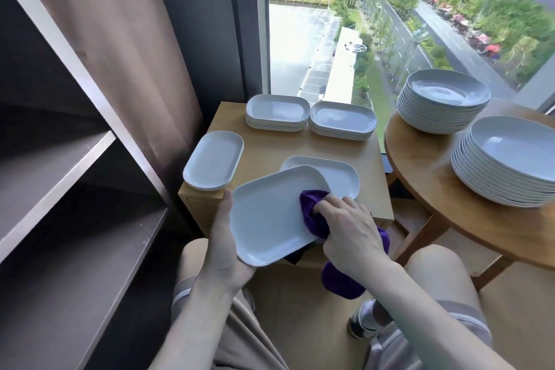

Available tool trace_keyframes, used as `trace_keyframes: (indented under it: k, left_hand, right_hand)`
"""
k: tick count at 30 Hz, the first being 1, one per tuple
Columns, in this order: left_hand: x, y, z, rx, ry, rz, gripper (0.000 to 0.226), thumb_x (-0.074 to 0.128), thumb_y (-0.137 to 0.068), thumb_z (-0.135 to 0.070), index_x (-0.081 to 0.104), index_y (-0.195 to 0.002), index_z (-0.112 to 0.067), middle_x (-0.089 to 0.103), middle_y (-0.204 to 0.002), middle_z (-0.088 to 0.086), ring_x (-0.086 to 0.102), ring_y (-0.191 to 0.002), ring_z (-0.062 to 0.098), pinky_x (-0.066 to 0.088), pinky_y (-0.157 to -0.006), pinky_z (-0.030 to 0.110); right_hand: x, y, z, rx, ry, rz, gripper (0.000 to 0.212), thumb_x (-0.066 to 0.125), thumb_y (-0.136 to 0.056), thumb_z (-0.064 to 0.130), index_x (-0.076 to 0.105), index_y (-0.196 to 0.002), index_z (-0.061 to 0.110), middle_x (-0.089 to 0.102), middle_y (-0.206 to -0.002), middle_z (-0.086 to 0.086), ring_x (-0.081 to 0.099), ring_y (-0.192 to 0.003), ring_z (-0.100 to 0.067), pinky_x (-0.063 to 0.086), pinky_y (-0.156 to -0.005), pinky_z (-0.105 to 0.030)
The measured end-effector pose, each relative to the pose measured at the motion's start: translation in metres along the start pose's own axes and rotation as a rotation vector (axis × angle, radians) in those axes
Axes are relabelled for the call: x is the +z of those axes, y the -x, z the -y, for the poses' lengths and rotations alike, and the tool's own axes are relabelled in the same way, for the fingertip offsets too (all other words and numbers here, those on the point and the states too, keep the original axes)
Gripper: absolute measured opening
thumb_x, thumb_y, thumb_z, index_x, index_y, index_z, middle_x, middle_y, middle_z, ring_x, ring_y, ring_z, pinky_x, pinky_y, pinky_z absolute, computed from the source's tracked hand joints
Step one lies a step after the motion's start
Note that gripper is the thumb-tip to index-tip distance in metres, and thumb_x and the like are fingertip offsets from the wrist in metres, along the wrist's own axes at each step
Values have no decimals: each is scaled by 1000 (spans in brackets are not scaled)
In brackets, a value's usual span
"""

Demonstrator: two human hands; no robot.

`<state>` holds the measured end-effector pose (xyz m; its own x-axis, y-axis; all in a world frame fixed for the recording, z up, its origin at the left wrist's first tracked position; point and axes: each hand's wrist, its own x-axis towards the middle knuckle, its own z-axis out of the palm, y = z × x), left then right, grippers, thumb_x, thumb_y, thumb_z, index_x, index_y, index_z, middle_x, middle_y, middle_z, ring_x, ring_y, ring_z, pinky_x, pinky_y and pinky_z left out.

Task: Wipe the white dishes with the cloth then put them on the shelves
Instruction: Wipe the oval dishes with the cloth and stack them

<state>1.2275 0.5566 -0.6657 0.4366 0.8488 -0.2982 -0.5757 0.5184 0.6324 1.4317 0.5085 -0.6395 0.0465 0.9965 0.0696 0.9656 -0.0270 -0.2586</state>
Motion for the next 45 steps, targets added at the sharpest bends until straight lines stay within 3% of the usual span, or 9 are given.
trace_keyframes:
  k: [6,8,11,17,21,32,34,38,45]
  left_hand:
    - [-1,1,18,-115,-30,-59,55,56,-97,-60,74,-129,-19,71,-131,16,71,-115,36,60,-85,47]
    - [-1,-5,19,-142,-37,-75,47,66,-95,-39,70,-134,-14,69,-132,20,71,-114,41,60,-85,50]
    - [4,-27,13,-165,-70,-106,54,55,-82,-8,66,-134,-9,70,-127,21,72,-107,41,61,-80,50]
    - [40,-85,1,-192,-165,-168,58,40,-72,-1,69,-122,-10,72,-120,19,74,-103,41,61,-89,53]
    - [54,-120,5,-216,-223,-188,54,31,-79,7,71,-113,-10,77,-109,19,76,-96,41,63,-81,52]
    - [44,-186,7,-209,-446,-271,44,36,-86,18,61,-116,-1,66,-113,21,65,-110,43,50,-107,55]
    - [40,-193,9,-88,-637,-354,39,42,-86,21,58,-115,1,63,-106,19,65,-99,38,54,-96,49]
    - [26,-194,12,108,-1281,-423,43,55,-85,5,62,-125,-10,68,-112,7,63,-101,27,51,-81,31]
    - [3,-204,20,35,-1403,-361,62,60,-88,-7,59,-147,-26,56,-132,12,57,-123,29,51,-108,44]
  right_hand:
    - [6,-1,-13,118,-121,-86,56,59,-74,-6,61,-124,20,57,-126,5,48,-110,-23,44,-93,-36]
    - [4,-2,-20,148,-195,-117,58,57,-73,-8,61,-124,20,57,-125,5,49,-110,-23,44,-92,-35]
    - [-1,-4,-35,211,-292,-187,57,57,-70,-11,61,-118,20,57,-121,6,48,-109,-22,44,-90,-35]
    - [-6,-11,-56,215,-330,-230,55,58,-68,-10,63,-116,17,60,-121,2,50,-110,-26,45,-94,-43]
    - [-6,-19,-68,247,-356,-236,54,57,-70,-8,63,-117,18,59,-120,4,50,-113,-25,45,-97,-43]
    - [0,-29,-83,275,-436,-228,53,56,-70,-6,63,-116,19,58,-117,6,49,-108,-20,48,-92,-43]
    - [2,-29,-83,279,-439,-214,53,56,-71,-7,63,-116,20,58,-117,7,50,-108,-20,49,-92,-45]
    - [8,-28,-80,286,-477,-199,54,57,-72,-10,63,-117,20,56,-116,10,51,-108,-20,52,-89,-44]
    - [10,-26,-73,272,-493,-183,54,56,-74,-12,63,-118,18,56,-114,9,52,-109,-18,52,-90,-41]
